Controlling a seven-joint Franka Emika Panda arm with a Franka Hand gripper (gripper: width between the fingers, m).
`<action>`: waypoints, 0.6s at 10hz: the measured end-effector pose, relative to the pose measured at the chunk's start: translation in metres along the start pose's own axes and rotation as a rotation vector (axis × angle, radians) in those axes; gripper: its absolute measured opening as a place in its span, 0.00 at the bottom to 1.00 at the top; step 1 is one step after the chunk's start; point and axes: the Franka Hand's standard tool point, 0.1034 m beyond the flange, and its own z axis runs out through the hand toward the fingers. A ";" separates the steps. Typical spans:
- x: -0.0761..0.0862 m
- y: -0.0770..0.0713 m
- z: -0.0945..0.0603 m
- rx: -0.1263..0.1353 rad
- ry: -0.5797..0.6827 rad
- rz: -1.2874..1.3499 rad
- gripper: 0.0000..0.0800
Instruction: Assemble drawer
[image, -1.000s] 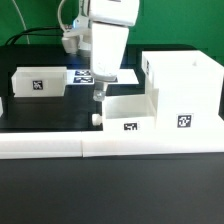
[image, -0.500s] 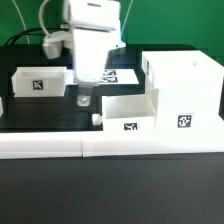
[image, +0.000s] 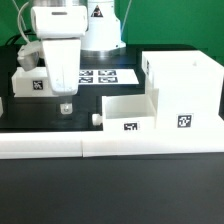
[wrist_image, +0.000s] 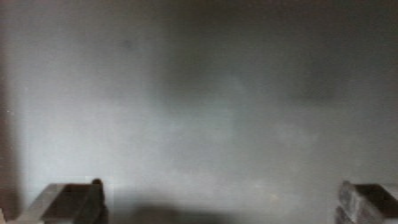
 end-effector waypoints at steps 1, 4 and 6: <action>0.008 0.002 0.003 0.003 0.002 -0.004 0.81; 0.029 0.004 0.011 0.014 0.016 0.022 0.81; 0.043 0.006 0.013 0.017 0.018 0.031 0.81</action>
Offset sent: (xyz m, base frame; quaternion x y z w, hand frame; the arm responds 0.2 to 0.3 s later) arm 0.0091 0.0276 -0.0095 0.0180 0.0020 0.0140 0.9997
